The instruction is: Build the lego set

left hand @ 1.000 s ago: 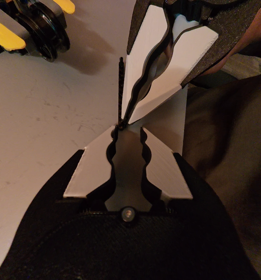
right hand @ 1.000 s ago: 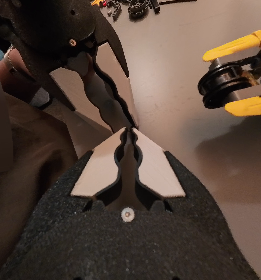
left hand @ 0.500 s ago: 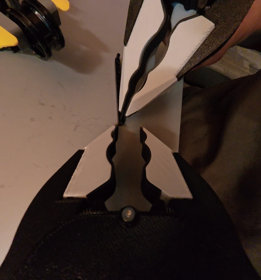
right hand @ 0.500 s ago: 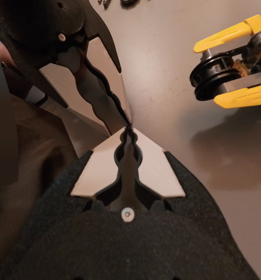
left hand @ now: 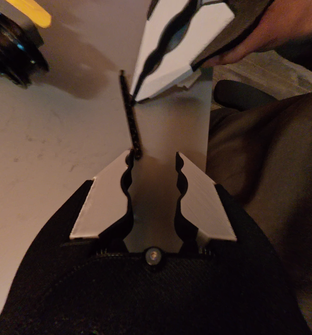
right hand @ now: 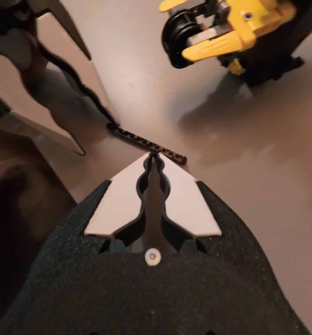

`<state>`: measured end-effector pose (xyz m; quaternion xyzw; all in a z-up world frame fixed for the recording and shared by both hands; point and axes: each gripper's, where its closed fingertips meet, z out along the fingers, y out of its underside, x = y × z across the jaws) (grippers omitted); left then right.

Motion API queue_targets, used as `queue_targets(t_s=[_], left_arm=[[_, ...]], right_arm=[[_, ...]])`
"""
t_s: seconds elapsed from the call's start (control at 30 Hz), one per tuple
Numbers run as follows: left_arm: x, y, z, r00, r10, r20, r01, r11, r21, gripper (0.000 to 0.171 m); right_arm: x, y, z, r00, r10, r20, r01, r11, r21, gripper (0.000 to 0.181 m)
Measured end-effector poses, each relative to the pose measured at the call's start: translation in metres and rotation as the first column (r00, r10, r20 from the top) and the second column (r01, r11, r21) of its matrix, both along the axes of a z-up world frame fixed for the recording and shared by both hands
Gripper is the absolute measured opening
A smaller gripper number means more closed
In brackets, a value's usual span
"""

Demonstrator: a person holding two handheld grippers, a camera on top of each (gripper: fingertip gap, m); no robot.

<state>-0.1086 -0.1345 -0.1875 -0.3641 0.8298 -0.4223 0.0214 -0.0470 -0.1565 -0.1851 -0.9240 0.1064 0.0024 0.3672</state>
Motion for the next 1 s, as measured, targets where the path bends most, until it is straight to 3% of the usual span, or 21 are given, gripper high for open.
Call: queue_targets(t_s=[0.07, 0.2, 0.33, 0.43, 0.53, 0.63, 0.83, 1.0], left_arm=[[-0.004, -0.011, 0.003, 0.999, -0.031, -0.022, 0.031, 0.999, -0.038, 0.043], [-0.009, -0.043, 0.019, 0.996, -0.092, -0.015, 0.089, 0.983, -0.162, 0.049], [-0.005, -0.048, 0.021, 0.997, -0.072, 0.021, 0.075, 0.986, -0.150, 0.054], [-0.001, -0.041, 0.035, 0.997, -0.027, 0.067, 0.042, 0.973, -0.228, 0.044], [0.009, -0.027, 0.051, 0.995, 0.066, 0.074, -0.037, 0.940, -0.340, 0.016], [0.015, -0.016, 0.068, 0.981, 0.131, 0.140, -0.061, 0.906, -0.419, 0.009], [0.013, -0.008, 0.066, 0.939, 0.165, 0.301, -0.077, 0.956, -0.283, 0.014], [0.012, -0.006, 0.069, 0.892, 0.177, 0.416, -0.095, 0.973, -0.210, 0.005]], right_arm=[[0.010, 0.001, 0.000, 0.999, -0.017, 0.047, 0.016, 1.000, 0.011, 0.004], [0.007, 0.010, 0.000, 1.000, 0.010, 0.006, -0.010, 0.998, 0.065, 0.004], [0.005, 0.004, 0.009, 1.000, 0.018, -0.016, -0.016, 0.993, 0.115, 0.004], [-0.006, 0.001, 0.022, 0.997, 0.051, -0.056, -0.039, 0.980, 0.195, 0.004], [-0.030, 0.007, 0.045, 0.972, 0.129, -0.197, -0.050, 0.930, 0.363, 0.004], [-0.039, 0.010, 0.057, 0.925, 0.172, -0.340, 0.007, 0.885, 0.465, 0.003], [-0.043, 0.016, 0.072, 0.738, 0.269, -0.619, 0.157, 0.823, 0.545, 0.004], [-0.051, 0.024, 0.074, 0.688, 0.292, -0.664, 0.159, 0.833, 0.531, 0.003]])
